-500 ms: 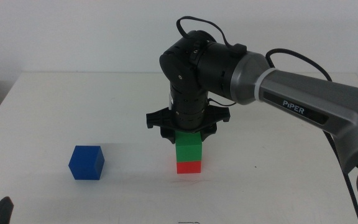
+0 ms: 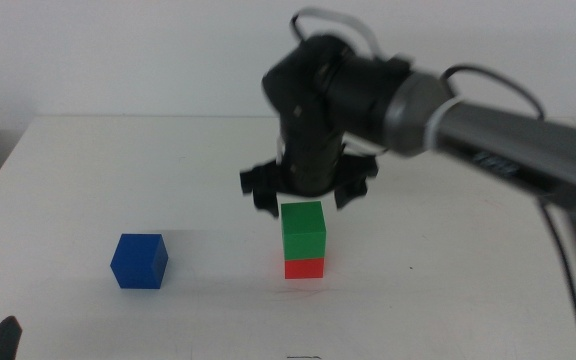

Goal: Stack red cubes first, then green, then blue cubes in a specific spot.

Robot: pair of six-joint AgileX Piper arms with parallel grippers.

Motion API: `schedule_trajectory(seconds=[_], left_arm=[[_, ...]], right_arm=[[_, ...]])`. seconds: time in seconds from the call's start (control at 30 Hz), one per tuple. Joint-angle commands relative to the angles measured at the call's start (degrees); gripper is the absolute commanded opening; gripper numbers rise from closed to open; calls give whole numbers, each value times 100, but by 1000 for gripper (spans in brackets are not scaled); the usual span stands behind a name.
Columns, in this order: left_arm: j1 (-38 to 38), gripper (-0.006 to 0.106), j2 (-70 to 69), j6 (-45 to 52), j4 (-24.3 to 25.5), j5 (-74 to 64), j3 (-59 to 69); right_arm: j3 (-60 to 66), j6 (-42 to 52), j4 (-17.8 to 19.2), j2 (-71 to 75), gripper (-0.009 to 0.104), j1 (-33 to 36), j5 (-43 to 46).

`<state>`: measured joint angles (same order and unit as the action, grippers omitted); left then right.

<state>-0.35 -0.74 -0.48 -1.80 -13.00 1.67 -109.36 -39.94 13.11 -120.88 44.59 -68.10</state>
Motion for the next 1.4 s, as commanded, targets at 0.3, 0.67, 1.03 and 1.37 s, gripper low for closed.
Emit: schedule_trajectory(seconds=[0.3,0.67,1.03,1.37], left_arm=[[-12,90,-96,-44,-45,455,-18],[-12,90,-96,-44,-45,455,-18],[-12,90,-96,-44,-45,455,-18],[-12,90,-96,-44,-45,455,-18]], right_arm=[[1665,1130,178,3107,75,-13,953],[4652,2385,-162,6894,75,-267,2408],[5664,3256,-571,8223,75,-267,2675],[5664,3308,-502,8198,75,-262,2898]])
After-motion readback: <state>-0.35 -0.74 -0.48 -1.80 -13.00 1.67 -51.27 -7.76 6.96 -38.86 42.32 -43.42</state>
